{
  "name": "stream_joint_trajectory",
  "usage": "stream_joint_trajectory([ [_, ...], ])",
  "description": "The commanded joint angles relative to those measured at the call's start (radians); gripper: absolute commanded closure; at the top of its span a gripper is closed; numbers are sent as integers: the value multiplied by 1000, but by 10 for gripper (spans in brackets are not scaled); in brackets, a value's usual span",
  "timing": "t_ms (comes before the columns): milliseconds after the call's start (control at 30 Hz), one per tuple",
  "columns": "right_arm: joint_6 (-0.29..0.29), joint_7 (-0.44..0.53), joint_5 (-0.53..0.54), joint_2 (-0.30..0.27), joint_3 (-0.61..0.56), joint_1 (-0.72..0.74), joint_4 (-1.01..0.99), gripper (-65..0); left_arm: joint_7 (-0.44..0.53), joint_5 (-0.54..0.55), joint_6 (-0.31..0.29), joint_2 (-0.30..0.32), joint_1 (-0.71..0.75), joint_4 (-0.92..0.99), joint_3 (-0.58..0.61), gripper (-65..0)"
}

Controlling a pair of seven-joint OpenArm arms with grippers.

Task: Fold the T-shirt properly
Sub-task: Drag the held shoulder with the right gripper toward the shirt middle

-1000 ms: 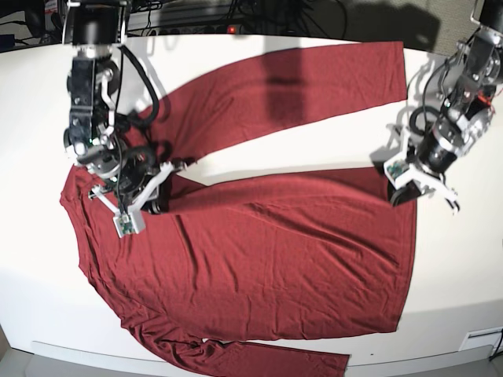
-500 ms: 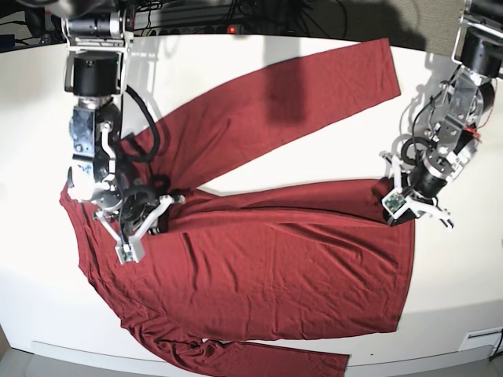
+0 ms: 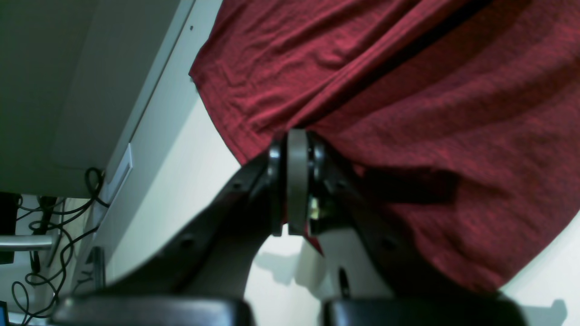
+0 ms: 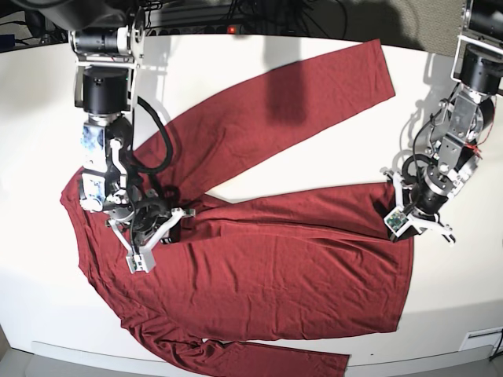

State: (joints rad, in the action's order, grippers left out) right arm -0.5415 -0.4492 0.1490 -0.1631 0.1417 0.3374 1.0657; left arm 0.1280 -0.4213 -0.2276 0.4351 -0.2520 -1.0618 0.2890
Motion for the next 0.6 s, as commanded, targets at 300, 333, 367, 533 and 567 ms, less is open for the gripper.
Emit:
stream_joint_trajectory([
  [300, 21, 68, -45, 28, 1, 34, 14, 0, 23, 7, 18, 11, -22, -11, -8, 0],
  [333, 24, 72, -46, 31, 1, 34, 14, 0, 23, 8, 18, 11, -22, -11, -8, 0],
  [367, 25, 78, -61, 36, 1, 34, 14, 0, 23, 8, 18, 11, -22, -11, -8, 0],
  [533, 26, 88, -144, 22, -71, 39, 14, 0, 23, 7, 17, 11, -22, -11, -8, 0],
  [567, 28, 92, -156, 19, -93, 40, 14, 0, 23, 7, 17, 11, -22, -10, -8, 0],
])
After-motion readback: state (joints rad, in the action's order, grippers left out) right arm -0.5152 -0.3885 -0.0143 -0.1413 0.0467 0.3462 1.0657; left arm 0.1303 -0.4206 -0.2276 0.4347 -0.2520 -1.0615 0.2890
